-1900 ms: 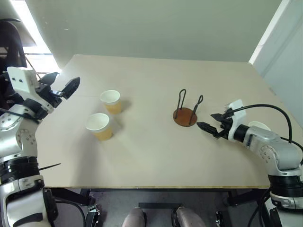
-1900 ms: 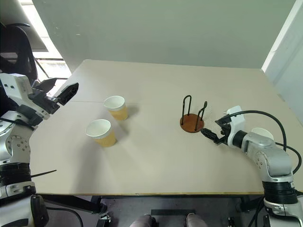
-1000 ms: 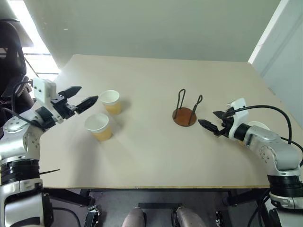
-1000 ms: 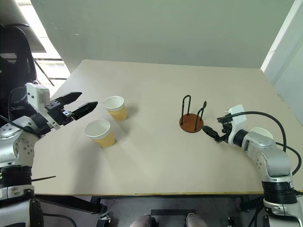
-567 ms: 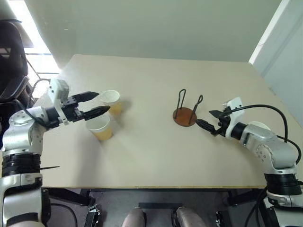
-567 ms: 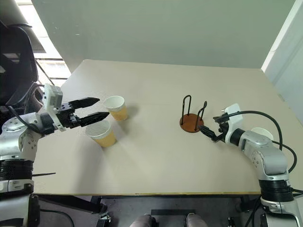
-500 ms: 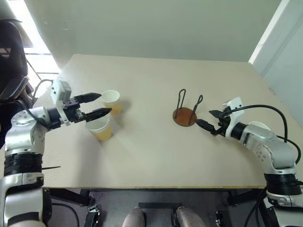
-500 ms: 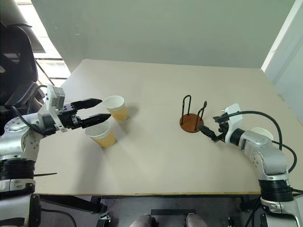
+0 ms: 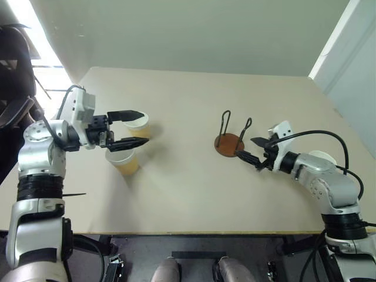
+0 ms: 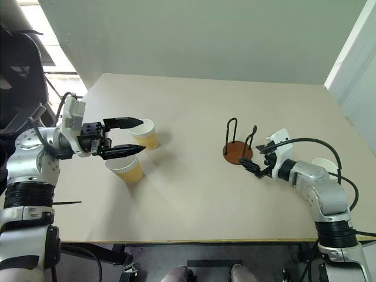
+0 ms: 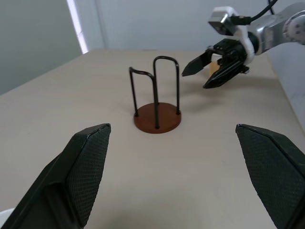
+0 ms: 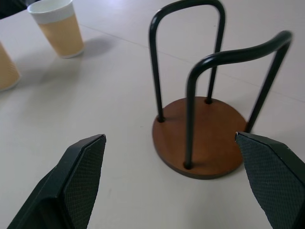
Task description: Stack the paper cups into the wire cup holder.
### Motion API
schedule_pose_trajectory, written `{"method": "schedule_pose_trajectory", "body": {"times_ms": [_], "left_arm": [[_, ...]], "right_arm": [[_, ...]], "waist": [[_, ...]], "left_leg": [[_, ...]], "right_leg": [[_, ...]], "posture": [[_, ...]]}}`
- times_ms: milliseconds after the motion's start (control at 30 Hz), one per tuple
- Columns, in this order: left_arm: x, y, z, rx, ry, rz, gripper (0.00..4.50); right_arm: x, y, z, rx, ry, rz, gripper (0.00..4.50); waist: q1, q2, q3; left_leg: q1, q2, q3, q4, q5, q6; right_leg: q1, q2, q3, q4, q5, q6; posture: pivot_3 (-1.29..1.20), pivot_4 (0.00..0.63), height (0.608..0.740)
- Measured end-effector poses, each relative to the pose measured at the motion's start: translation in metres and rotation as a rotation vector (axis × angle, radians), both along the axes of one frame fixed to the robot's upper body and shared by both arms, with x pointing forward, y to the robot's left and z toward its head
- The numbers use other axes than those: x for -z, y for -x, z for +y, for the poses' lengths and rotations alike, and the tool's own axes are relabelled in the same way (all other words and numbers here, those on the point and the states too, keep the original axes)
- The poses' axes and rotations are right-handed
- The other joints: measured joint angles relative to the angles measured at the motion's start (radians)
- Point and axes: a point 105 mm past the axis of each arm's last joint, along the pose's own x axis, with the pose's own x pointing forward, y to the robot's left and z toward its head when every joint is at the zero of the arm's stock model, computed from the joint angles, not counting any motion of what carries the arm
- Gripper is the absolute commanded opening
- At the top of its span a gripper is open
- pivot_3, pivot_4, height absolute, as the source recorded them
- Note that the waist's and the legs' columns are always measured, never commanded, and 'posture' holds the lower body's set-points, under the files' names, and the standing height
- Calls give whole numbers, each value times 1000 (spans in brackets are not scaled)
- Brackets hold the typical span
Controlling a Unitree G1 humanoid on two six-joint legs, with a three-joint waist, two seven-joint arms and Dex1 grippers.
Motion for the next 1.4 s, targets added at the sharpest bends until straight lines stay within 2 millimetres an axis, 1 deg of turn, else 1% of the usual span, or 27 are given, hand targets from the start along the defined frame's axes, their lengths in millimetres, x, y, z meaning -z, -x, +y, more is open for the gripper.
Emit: {"method": "schedule_pose_trajectory", "body": {"times_ms": [100,267,467,767,900,1267,1367,1400], "left_arm": [[-1,0,-1,8,3,4,4500],[-4,0,-1,14,4,0,4500],[-4,0,-1,14,4,1,4500],[-4,0,-1,13,9,6,4500],[-4,-1,-1,11,10,6,4500],[-5,-2,-1,2,15,5,4500],[-5,-2,-1,2,15,6,4500],[-5,-2,-1,2,15,6,4500]], "right_arm": [[2,0,9,-29,-11,10,4484],[-1,-5,19,-51,-14,-11,4484],[9,-12,28,-45,-10,-15,4484],[10,-16,24,-21,17,-39,4484],[15,-20,23,16,15,-37,4484],[17,-28,26,55,-5,-41,4484],[19,-29,26,62,-7,-35,3931],[19,-29,27,61,-10,-34,3598]], "waist": [[0,0,0],[-1,0,0],[-2,0,0],[-2,0,0],[-2,0,0],[-2,0,0],[-3,0,0],[-3,0,0]], "left_leg": [[-1,0,0,0,0,0],[-1,0,0,1,0,0],[-2,0,0,2,0,0],[-6,1,0,5,0,0],[-6,1,0,5,0,0],[-8,1,0,8,0,1],[-8,1,0,7,0,1],[-8,1,0,7,0,1]], "right_leg": [[0,0,0,0,0,0],[0,0,0,0,0,0],[-2,0,0,0,0,0],[-4,0,-1,0,0,0],[-4,0,-1,1,1,0],[-5,0,-1,1,1,1],[-5,0,-1,1,2,1],[-5,0,-1,1,2,1]], "posture": [[0,150,740],[0,150,740],[0,150,740],[0,150,740],[0,150,740],[0,150,740],[0,150,740],[0,150,740]]}}
